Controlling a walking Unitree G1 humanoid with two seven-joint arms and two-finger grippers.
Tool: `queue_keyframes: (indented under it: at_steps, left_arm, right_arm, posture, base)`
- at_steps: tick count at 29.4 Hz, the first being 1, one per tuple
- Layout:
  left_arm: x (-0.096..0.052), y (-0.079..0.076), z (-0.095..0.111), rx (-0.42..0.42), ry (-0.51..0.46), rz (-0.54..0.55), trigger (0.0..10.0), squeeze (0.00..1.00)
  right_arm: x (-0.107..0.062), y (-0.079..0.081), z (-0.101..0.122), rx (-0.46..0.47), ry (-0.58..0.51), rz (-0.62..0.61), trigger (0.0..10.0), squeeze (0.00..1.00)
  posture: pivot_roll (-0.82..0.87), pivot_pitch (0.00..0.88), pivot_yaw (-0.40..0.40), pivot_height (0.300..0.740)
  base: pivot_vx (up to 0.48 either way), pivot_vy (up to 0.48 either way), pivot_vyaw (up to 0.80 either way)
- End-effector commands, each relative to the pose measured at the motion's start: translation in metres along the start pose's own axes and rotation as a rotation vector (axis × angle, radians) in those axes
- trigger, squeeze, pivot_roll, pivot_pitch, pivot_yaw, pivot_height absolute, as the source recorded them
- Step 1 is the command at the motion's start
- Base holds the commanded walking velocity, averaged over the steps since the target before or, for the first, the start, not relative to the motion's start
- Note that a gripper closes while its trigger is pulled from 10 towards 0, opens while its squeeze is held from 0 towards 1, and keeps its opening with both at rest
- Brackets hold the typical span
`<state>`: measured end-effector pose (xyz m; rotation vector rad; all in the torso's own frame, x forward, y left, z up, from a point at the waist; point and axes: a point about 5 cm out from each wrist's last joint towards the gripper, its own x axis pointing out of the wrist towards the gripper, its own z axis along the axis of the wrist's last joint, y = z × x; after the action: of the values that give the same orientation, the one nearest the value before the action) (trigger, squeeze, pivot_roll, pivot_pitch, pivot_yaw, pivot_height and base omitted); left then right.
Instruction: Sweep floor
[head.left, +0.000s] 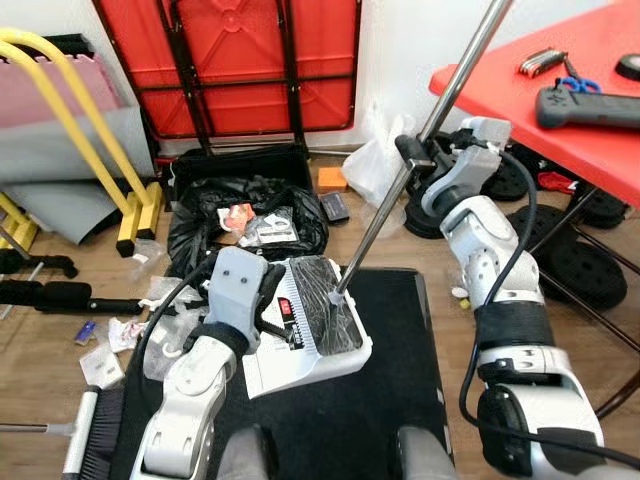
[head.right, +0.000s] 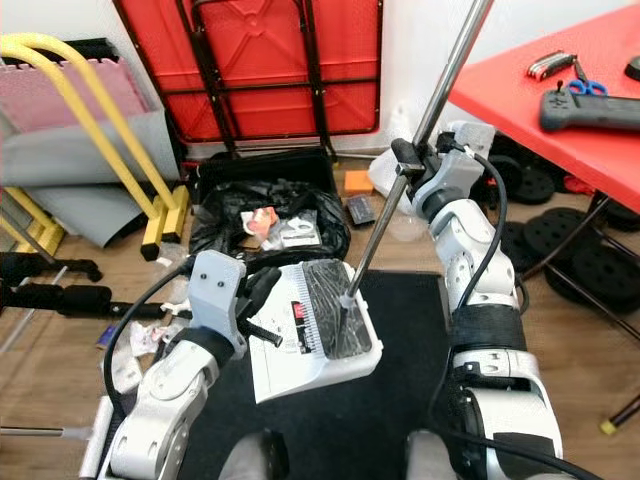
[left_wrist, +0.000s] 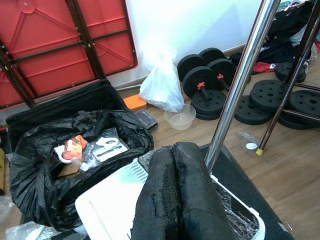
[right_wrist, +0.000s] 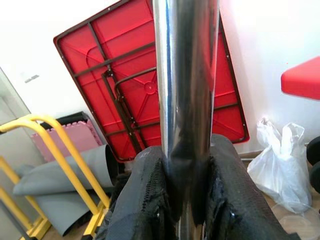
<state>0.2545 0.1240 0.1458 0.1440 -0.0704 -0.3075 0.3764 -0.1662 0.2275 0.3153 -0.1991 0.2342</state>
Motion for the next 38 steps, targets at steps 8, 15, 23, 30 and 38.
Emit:
queue_keyframes:
  at_steps: [8, 15, 23, 30, 38]
  left_arm:
    - [-0.001, 0.004, -0.008, -0.011, 0.034, 0.072, 10.0, 0.00]
    - [0.000, 0.005, -0.008, -0.002, 0.033, 0.068, 10.0, 0.00]
    - [0.000, 0.007, -0.008, 0.010, 0.029, 0.070, 10.0, 0.00]
    - [0.001, 0.012, -0.008, 0.003, 0.022, 0.102, 10.0, 0.00]
    - [0.000, 0.017, -0.010, 0.006, 0.037, 0.138, 10.0, 0.00]
  right_arm:
    - [0.004, 0.005, 0.016, 0.006, -0.082, 0.022, 10.0, 0.00]
    - [0.003, 0.005, 0.014, 0.005, -0.076, 0.023, 0.0, 0.00]
    - [0.000, 0.006, 0.006, 0.015, -0.056, 0.026, 10.0, 0.00]
    - [-0.012, 0.005, -0.016, 0.002, 0.011, 0.029, 10.0, 0.00]
    - [-0.018, -0.001, -0.021, 0.004, 0.025, 0.003, 10.0, 0.00]
  posture:
    - [-0.13, 0.000, -0.016, 0.705]
    - [-0.13, 0.000, -0.013, 0.725]
    - [-0.14, 0.000, -0.007, 0.740]
    - [-0.14, 0.000, -0.010, 0.740]
    - [-0.13, 0.000, -0.007, 0.740]
  base:
    - [0.000, 0.000, 0.00]
    - [0.000, 0.000, 0.00]
    - [0.000, 0.000, 0.00]
    - [0.000, 0.000, 0.00]
    - [0.000, 0.000, 0.00]
